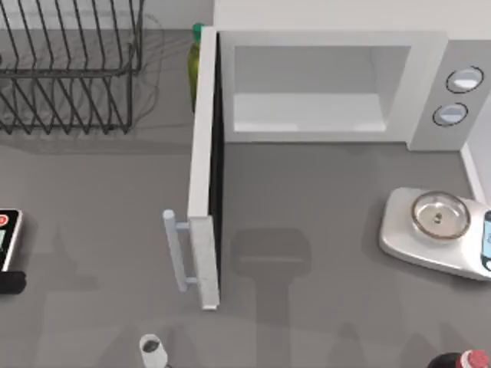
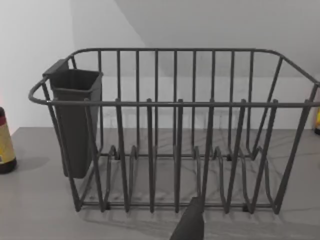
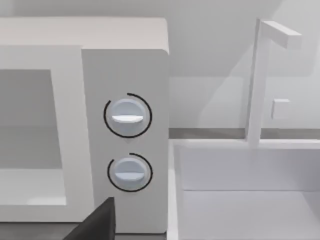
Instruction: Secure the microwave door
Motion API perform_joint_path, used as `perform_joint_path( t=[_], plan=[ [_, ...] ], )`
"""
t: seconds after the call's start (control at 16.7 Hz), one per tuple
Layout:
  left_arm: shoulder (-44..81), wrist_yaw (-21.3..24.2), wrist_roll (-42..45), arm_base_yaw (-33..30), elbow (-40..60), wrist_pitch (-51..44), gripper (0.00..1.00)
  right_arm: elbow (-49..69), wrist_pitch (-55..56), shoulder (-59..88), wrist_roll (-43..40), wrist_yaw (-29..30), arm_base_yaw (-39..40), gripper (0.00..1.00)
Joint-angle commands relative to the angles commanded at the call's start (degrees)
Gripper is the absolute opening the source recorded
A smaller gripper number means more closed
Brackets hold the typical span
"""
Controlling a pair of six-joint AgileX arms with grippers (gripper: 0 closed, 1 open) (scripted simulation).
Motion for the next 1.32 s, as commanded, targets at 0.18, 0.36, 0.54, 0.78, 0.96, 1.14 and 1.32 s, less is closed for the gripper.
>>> perform_joint_path(
  t=[0.18, 0.36, 0.54, 0.78, 0.96, 1.14, 1.32],
  plan=[
    [0.0, 0.0, 0.0, 0.0, 0.0, 0.0, 0.1, 0.0, 0.0, 0.0, 0.0, 0.0, 0.0, 1.0],
    [0.0, 0.0, 0.0, 0.0, 0.0, 0.0, 0.0, 0.0, 0.0, 0.0, 0.0, 0.0, 0.0, 1.0],
    [0.0, 0.0, 0.0, 0.0, 0.0, 0.0, 0.0, 0.0, 0.0, 0.0, 0.0, 0.0, 0.0, 1.0],
    [0.0, 0.0, 0.0, 0.0, 0.0, 0.0, 0.0, 0.0, 0.0, 0.0, 0.0, 0.0, 0.0, 1.0],
    [1.3, -2.4, 0.0, -2.4, 0.2, 1.1, 0.0, 0.0, 0.0, 0.0, 0.0, 0.0, 0.0, 1.0],
    [4.1, -9.3, 0.1, -9.3, 0.6, 3.5, 0.0, 0.0, 0.0, 0.0, 0.0, 0.0, 0.0, 1.0],
    [6.1, -14.0, 0.1, -14.0, 0.9, 5.2, 0.0, 0.0, 0.0, 0.0, 0.0, 0.0, 0.0, 1.0]
  ],
)
